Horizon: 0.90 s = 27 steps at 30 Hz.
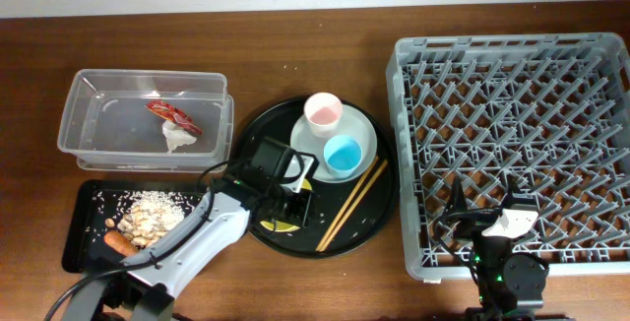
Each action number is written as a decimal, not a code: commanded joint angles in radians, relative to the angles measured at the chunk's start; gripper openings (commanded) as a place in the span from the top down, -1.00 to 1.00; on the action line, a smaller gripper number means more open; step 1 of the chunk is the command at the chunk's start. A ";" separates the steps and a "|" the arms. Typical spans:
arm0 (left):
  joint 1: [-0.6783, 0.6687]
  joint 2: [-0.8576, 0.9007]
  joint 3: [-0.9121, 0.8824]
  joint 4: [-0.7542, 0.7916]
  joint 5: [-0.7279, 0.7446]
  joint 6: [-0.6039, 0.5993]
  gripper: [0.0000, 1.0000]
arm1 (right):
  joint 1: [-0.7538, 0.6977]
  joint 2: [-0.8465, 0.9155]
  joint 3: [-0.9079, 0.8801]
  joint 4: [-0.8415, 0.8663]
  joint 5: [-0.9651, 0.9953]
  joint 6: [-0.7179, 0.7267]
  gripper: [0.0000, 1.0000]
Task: Sort waste into correct bins and load items into the dishwasher rack
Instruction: 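Carry the empty yellow bowl back and set it on the round tray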
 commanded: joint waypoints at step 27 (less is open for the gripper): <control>-0.116 0.015 0.379 -0.380 -0.364 -0.048 -0.47 | 0.003 -0.006 -0.007 -0.002 0.008 0.007 -0.96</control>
